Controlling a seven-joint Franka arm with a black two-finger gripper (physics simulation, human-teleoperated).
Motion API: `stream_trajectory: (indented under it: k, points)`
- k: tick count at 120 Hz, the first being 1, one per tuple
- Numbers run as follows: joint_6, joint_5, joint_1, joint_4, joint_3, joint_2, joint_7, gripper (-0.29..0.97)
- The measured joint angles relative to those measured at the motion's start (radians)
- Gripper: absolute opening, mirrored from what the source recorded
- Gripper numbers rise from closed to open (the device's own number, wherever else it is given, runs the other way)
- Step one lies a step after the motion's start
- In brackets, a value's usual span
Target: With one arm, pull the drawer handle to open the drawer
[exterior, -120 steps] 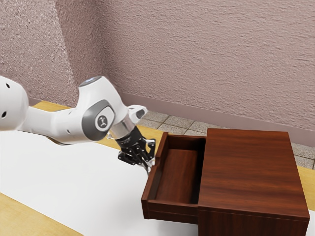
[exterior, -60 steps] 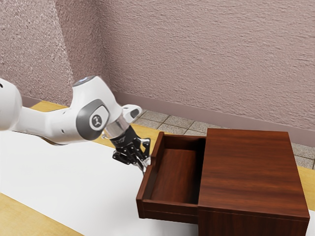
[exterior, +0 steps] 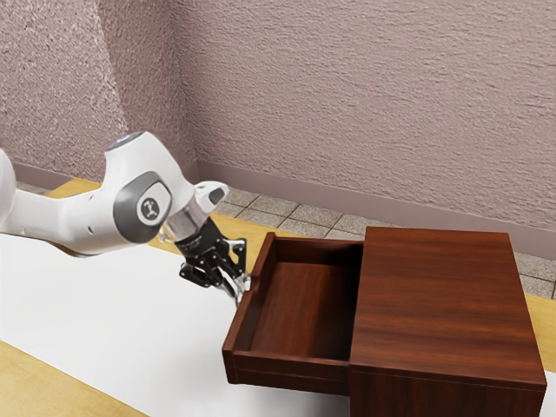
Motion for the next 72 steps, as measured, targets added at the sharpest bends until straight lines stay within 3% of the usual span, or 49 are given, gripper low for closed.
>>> stream_trajectory:
  k: [26, 42, 54, 72]
  points:
    - [-0.002, 0.012, 0.02, -0.006, 0.001, -0.034, 0.009, 0.1]
    - [-0.024, 0.037, 0.026, -0.007, -0.001, -0.117, 0.012, 0.16]
    - [-0.098, 0.12, 0.026, 0.074, -0.001, -0.206, 0.014, 0.35]
    - [-0.431, 0.332, 0.026, 0.461, -0.001, -0.22, 0.015, 0.52]
